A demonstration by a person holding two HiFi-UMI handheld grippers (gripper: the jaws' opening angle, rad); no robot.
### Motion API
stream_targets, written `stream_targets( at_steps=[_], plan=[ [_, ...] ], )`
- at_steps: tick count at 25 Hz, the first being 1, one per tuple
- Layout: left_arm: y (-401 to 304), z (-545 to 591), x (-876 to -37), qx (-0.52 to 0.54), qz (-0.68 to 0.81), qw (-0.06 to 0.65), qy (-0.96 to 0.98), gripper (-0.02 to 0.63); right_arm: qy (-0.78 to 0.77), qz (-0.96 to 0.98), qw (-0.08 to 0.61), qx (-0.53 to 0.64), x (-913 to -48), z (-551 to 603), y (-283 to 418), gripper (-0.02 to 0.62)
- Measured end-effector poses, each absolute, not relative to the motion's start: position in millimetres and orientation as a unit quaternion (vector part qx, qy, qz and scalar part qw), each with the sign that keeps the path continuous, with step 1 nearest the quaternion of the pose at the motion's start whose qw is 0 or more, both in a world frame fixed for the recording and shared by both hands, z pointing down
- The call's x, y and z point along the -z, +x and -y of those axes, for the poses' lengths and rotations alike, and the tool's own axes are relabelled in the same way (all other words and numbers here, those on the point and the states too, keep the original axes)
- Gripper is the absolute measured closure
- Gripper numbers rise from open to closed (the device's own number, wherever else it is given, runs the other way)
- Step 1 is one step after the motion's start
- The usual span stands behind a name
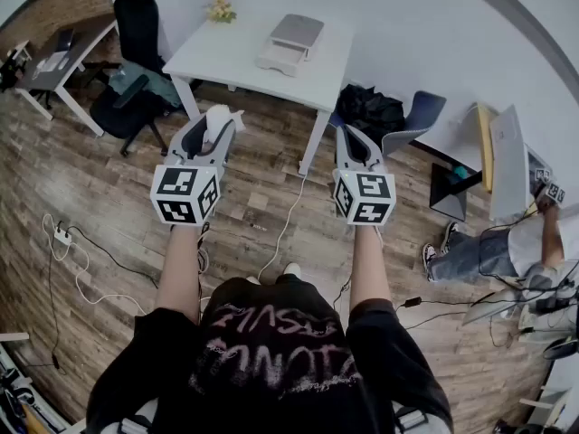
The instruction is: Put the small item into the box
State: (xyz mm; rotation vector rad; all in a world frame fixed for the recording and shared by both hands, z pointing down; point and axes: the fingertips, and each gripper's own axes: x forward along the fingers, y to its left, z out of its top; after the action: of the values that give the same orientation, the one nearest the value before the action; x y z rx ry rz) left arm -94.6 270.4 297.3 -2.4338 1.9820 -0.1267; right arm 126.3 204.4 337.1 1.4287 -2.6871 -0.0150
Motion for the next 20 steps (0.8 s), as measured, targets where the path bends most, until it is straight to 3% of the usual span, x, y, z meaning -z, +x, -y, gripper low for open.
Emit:
stream_targets(
  at_steps=[20],
  plan=[
    [-70.6,-231.6,-303.3,0.044,-0.640,-0.005,-0.767,0.428,0.463,0.885,0.047,0.004,-345.5,-160.2,146.4,0.594]
  ],
)
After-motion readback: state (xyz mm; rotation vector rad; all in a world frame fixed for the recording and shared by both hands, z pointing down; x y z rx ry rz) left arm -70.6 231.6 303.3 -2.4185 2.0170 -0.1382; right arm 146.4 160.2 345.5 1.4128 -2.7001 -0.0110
